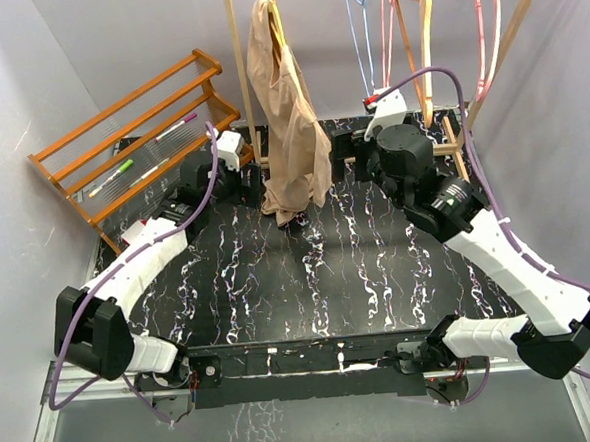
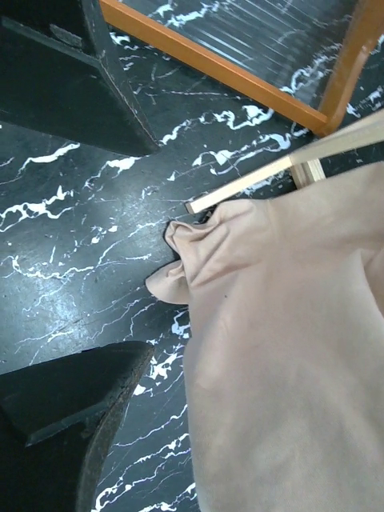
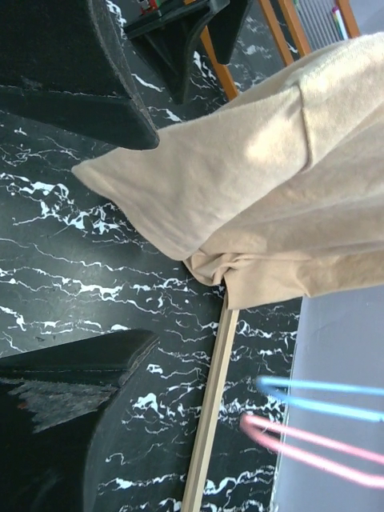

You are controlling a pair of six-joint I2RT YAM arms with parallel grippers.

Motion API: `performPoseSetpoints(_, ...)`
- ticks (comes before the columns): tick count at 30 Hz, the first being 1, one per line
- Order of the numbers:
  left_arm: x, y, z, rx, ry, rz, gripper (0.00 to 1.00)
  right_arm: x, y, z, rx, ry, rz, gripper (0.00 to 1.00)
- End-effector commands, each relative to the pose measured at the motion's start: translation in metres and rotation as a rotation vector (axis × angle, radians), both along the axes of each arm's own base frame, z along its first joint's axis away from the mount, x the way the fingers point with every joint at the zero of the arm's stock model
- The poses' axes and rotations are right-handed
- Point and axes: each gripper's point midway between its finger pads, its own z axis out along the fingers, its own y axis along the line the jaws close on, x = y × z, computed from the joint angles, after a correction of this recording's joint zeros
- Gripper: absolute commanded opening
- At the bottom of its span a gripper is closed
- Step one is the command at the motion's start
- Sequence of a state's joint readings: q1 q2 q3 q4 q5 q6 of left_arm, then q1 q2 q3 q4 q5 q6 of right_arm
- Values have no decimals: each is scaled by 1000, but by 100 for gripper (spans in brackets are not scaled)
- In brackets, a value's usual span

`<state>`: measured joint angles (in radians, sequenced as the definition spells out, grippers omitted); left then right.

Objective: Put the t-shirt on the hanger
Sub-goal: Reset both arms

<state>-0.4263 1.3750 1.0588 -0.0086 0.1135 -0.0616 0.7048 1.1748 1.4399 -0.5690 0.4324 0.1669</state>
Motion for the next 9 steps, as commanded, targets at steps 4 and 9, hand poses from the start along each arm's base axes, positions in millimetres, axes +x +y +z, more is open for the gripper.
performPoseSetpoints(4, -8, 19, 13, -13, -10, 98, 97, 6, 13, 38, 99, -101, 44, 98)
performPoseSetpoints(9, -9, 15, 13, -13, -13, 69, 95, 6, 9, 35, 95, -99, 34, 98)
